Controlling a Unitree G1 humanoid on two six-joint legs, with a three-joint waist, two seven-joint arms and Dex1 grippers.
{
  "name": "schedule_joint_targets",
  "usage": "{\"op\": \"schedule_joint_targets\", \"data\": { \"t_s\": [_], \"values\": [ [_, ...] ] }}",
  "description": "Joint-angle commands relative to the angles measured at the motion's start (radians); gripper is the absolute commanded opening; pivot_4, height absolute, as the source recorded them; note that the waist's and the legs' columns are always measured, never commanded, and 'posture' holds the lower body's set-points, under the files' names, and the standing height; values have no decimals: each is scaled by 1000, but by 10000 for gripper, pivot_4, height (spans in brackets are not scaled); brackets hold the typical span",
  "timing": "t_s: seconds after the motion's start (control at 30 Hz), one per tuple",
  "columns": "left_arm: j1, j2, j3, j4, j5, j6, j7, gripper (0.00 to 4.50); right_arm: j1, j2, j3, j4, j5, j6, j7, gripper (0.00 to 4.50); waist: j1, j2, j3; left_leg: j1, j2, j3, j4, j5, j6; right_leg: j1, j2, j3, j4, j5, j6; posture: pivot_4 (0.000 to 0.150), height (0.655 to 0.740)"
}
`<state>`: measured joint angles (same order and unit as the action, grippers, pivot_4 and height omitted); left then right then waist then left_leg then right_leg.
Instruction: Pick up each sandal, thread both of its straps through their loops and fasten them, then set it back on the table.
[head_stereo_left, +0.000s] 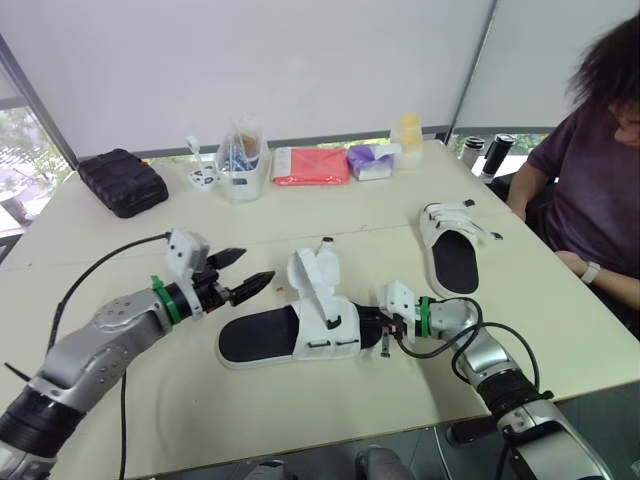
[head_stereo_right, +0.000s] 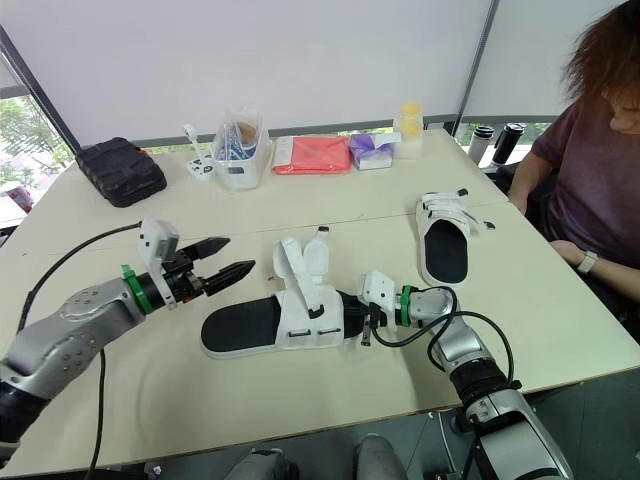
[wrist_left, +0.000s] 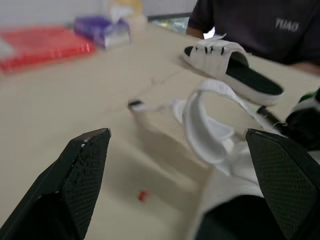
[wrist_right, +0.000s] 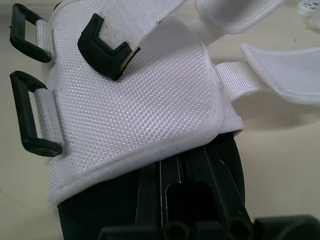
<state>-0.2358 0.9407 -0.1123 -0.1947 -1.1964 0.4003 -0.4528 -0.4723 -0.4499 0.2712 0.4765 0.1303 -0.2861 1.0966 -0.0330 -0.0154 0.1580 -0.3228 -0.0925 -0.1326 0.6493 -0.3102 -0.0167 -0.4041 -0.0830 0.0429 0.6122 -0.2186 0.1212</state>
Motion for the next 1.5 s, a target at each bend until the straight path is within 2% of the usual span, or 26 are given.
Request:
{"op": "schedule_joint_targets", "data": {
  "t_s": [0.03, 0.27, 0.47, 0.63, 0.93, 1.03, 1.27, 1.3, 1.47, 1.5],
  "values": [
    [2, 7, 116, -120, -182, 172, -39, 44482, 29, -15, 29, 109, -79, 38, -9, 0, 0, 0, 0, 0, 0, 0, 0, 0, 0, 0, 0, 0, 0, 0, 0, 1500, 7400],
    [17, -116, 109, -200, -118, 286, -9, 44482, 26, -6, 34, 113, -78, 37, -13, 0, 2, 0, -1, 1, 1, 0, -1, 0, -1, 1, 0, 0, -1, 0, -1, 1500, 7400],
    [-18, -232, 78, -147, 12, 332, 3, 44482, 29, -2, 36, 110, -81, 37, -18, 0, 14, -1, -1, 1, 1, 1, -1, 0, -1, 2, 1, 1, -2, 0, -1, 1500, 7400],
    [-58, -326, 91, -98, -11, 405, -27, 44482, 27, 4, 35, 110, -83, 38, -25, 0, 14, -2, -1, 1, 1, 1, -1, -1, -1, 2, 1, 1, -2, 0, -1, 1500, 7400],
    [-138, -410, 73, -13, 47, 507, -70, 44482, 30, 9, 36, 104, -87, 39, -41, 0, 13, -2, -1, 2, 1, 1, -1, -1, -1, 1, 1, 1, -2, 0, -1, 1500, 7400],
    [-182, -457, 47, 32, 99, 521, -75, 35663, 31, 12, 36, 104, -87, 40, -45, 0, 12, -3, -2, 2, 1, 1, -1, -1, -2, 2, 1, 1, -2, 0, -1, 1500, 7400],
    [-261, -570, 45, 140, 226, 529, -31, 2050, 23, 25, 38, 108, -92, 37, -58, 0, 4, -3, -1, 2, 2, 1, -1, -1, -2, 1, 2, 1, -2, 0, -1, 1500, 7400],
    [-265, -577, 52, 143, 231, 534, -31, 444, 22, 26, 37, 108, -93, 36, -59, 0, 2, -3, -1, 2, 2, 1, -2, -1, -2, 1, 2, 1, -2, 0, -1, 1500, 7400],
    [-289, -574, 102, 167, 211, 591, -50, 444, 27, 18, 32, 106, -95, 35, -58, 0, -6, -3, -1, 1, 2, 0, -2, -1, -2, 1, 2, 0, -2, 0, -1, 1500, 7400],
    [-301, -552, 125, 178, 180, 621, -93, 444, 29, 17, 31, 106, -95, 35, -58, 0, -6, -3, -1, 1, 2, -1, -2, -1, -2, 1, 2, 0, -2, 0, -1, 1500, 7400]
  ]
}}
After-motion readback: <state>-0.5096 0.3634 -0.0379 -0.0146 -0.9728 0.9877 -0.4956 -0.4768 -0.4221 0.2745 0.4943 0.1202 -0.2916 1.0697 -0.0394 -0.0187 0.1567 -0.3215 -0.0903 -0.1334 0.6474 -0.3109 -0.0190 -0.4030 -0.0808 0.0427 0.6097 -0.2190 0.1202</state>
